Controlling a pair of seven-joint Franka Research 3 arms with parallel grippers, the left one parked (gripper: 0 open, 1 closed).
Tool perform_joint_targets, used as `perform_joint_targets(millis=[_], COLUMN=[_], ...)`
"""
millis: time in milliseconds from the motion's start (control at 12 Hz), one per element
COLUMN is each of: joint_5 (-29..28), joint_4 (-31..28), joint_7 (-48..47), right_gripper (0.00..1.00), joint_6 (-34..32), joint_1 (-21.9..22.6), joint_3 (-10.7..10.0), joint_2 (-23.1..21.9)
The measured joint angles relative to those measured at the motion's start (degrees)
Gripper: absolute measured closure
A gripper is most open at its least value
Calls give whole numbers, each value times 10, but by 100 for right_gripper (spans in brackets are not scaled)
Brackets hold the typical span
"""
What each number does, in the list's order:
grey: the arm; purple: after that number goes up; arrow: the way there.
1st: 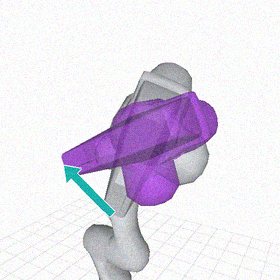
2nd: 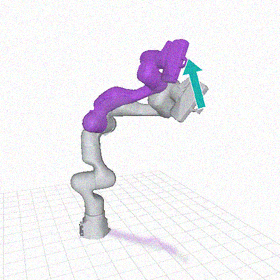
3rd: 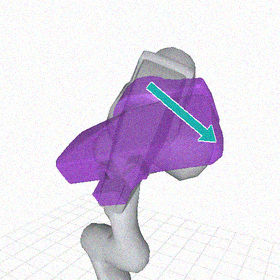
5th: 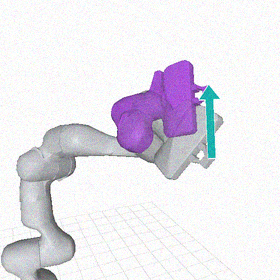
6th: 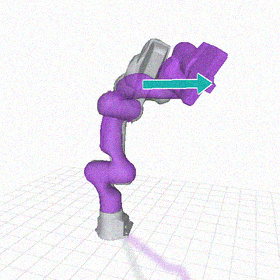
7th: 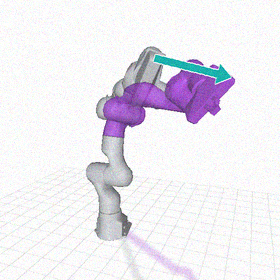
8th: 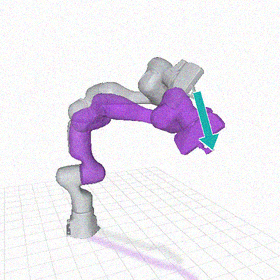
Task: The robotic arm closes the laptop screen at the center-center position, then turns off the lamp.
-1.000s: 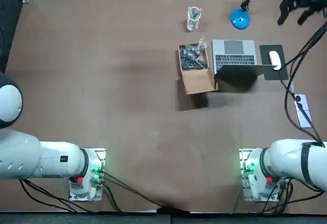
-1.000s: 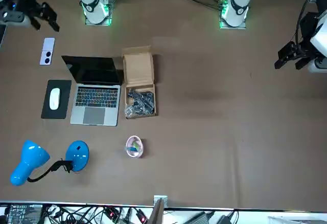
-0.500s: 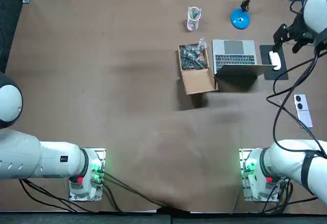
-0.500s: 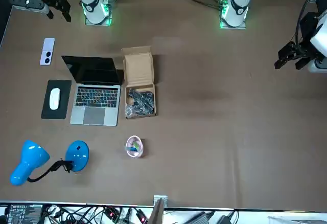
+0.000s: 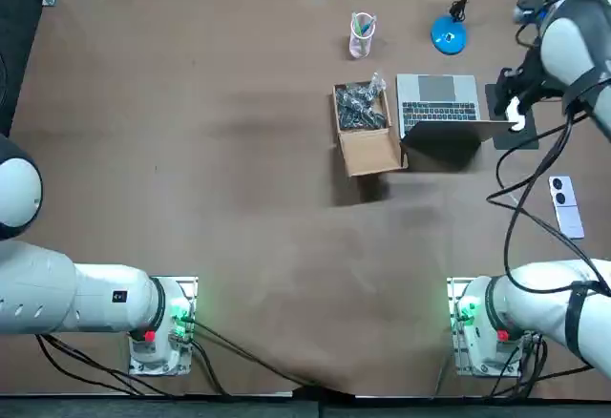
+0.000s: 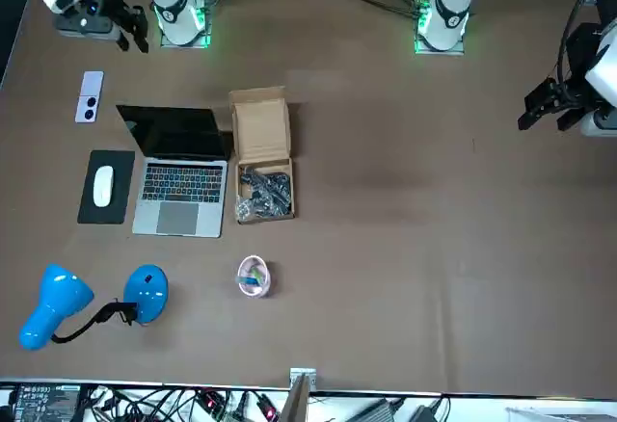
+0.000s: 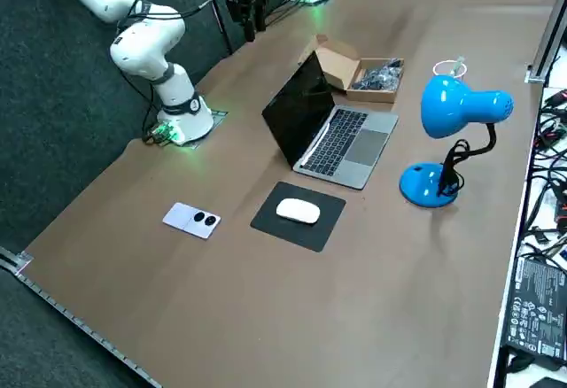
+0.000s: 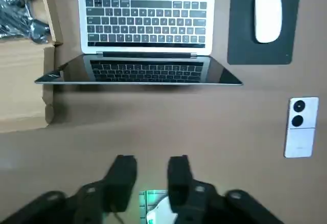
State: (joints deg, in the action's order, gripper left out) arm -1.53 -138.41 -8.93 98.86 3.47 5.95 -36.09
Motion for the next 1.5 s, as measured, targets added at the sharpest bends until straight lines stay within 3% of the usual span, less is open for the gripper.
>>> perform_joint_targets(millis=[333,917,1500], joint_5=[-1,-1,-2], joint_4=[-43,-96,-100], joint_7=[-1,-1,-2], right_gripper=[98,98,98], joint_6=[45,149,258], joint_1=[10,11,11], joint_3=[0,0,0], joint_2=[13,87,151])
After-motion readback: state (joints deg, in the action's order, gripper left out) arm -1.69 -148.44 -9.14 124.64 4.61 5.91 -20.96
